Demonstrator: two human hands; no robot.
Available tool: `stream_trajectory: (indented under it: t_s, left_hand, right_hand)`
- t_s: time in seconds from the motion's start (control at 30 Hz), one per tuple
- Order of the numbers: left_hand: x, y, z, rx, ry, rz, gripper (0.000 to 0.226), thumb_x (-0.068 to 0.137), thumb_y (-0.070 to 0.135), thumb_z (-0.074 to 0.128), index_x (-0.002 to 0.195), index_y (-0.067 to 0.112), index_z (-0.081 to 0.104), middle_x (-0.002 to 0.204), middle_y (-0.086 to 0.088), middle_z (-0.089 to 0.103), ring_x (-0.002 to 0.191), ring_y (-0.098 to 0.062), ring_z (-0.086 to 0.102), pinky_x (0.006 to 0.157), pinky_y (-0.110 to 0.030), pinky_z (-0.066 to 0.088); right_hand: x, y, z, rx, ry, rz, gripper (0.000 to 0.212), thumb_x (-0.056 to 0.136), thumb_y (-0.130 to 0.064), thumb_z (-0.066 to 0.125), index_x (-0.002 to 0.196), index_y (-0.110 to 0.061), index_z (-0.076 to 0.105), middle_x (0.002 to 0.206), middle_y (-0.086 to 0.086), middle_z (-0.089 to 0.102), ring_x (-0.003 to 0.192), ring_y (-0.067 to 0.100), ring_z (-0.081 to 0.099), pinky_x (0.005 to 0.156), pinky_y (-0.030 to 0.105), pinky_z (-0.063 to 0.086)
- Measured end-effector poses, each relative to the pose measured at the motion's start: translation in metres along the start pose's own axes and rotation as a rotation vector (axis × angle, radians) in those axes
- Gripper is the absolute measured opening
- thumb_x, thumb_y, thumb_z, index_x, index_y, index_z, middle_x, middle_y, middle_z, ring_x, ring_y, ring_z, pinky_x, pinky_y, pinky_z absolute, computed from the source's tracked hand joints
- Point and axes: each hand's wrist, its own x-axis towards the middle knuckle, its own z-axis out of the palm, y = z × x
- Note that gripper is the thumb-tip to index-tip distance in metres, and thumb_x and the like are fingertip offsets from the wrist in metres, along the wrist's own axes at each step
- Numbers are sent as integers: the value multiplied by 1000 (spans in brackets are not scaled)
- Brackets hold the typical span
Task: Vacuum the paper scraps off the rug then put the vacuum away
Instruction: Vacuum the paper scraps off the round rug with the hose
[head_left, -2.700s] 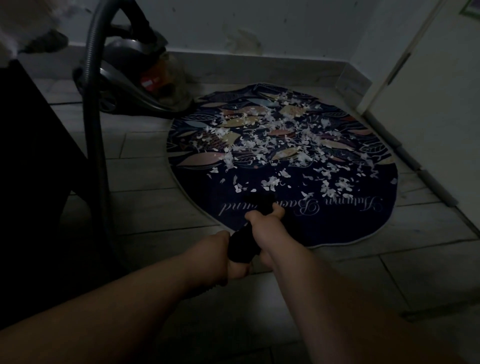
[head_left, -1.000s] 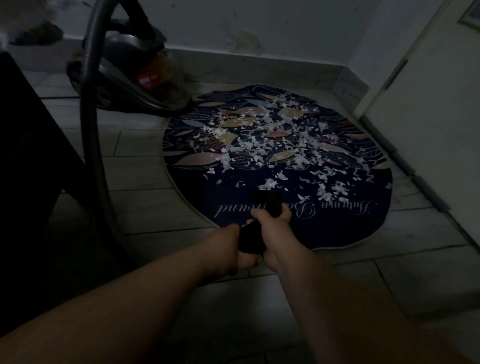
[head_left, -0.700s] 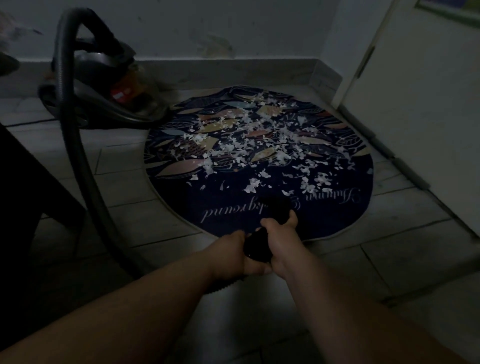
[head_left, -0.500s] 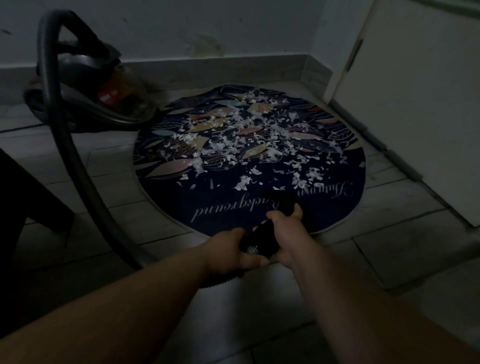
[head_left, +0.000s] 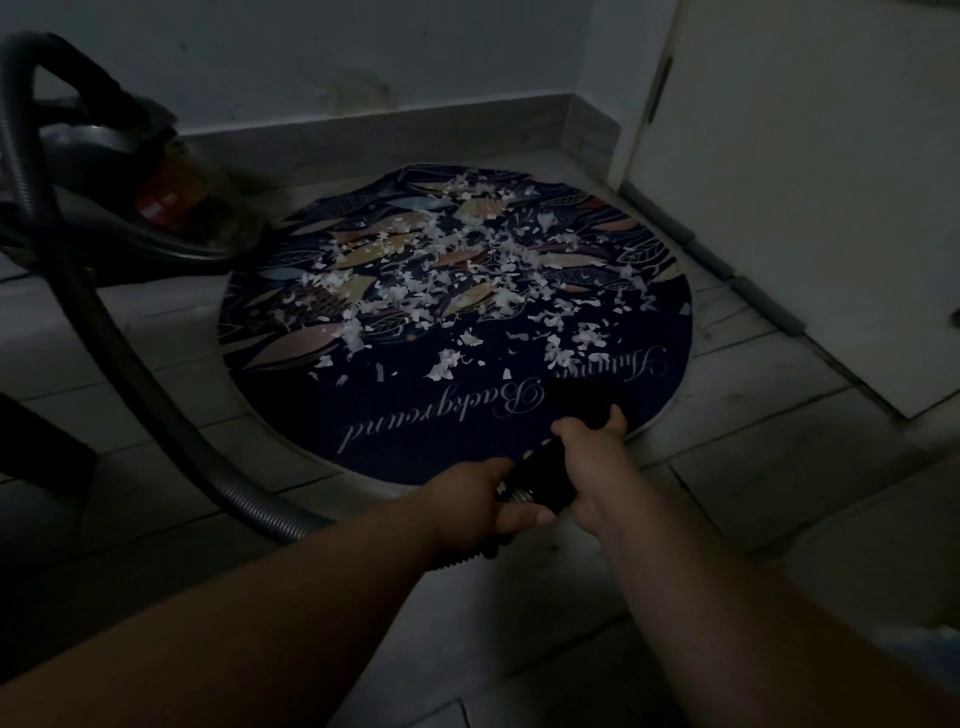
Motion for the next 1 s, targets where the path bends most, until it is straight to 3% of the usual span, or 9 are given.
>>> stream_trajectory:
  t_s: [0.27,0.47,0.6,0.83,1.0]
  left_hand:
    - [32,29,26,160,-45,-9,60,84,49,63,131,19,43,101,-9,61,83,-19,60,82,-40,54]
    - [47,48,31,227,-82,5,64,86,49,59,139,21,35,93,1,57,79,-13,58,75,-30,52]
    - [58,59,36,335,-96,31,68,88,51,56,142,20,31,116,-8,57,103,-23,59,87,-34,49]
    - [60,58,43,401,-82,16,66,89,54,50,141,17,31,130,-9,51,110,-24,56,96,-41,47]
    - [53,46,38,385,-34,15,62,88,54,53,135,18,36,122,-8,54,102,-23,58,92,-43,50]
  right_hand:
    - [15,-15,-36,81,96,-23,82,90,-20,55,143,-58,6,126,21,56,101,41,62,75,59,57]
    - [25,-23,-52,121,168,-58,78,92,-19,53,147,-50,8,128,16,54,102,39,61,81,61,55]
    - [28,-28,-65,175,219,-96,71,92,-14,54,143,-46,17,123,16,53,100,38,61,79,59,56]
    - [30,-29,-71,144,147,-108,70,88,-20,59,138,-49,20,121,17,53,100,40,62,75,60,56]
    - [28,-32,-56,56,68,-79,76,82,-27,61,137,-57,16,128,18,53,104,40,60,81,60,55]
